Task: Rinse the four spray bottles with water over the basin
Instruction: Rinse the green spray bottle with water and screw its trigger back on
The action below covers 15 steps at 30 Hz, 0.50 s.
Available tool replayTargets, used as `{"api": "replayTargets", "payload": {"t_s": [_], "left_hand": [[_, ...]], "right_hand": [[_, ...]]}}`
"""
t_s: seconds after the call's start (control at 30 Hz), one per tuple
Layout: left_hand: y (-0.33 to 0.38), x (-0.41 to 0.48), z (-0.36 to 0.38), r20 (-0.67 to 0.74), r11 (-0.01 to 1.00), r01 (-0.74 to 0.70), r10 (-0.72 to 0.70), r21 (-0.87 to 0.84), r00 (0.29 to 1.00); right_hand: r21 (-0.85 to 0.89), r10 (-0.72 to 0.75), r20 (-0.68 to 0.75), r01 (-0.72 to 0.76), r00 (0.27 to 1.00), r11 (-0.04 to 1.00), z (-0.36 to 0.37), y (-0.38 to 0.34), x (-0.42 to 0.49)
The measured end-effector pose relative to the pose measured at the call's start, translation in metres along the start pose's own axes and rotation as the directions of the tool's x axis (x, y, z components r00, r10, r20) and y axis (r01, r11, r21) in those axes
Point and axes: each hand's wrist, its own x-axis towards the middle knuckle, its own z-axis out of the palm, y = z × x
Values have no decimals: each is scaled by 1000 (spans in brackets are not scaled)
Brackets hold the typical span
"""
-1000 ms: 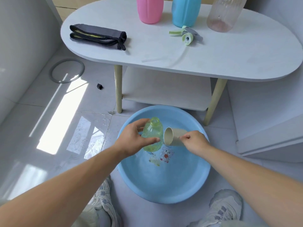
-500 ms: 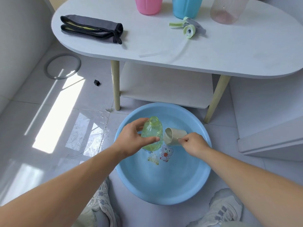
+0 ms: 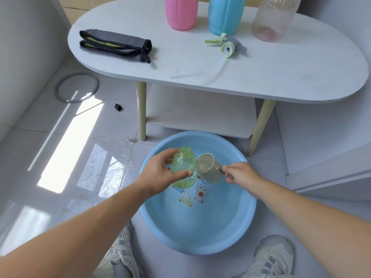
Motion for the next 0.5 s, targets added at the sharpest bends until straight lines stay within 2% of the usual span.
{"api": "replayTargets", "payload": {"t_s": [0.2,0.5], "left_hand": [[6,-3,-3,-7,1000,-25,25,-3,1000],[24,-11,-4,-5,998,-54,54,-17,999]], "right_hand": [[161,-97,-31,101,995,982,-21,-30,-32],[169,-287,-98,300,953,939,-64,-82,-89]]}}
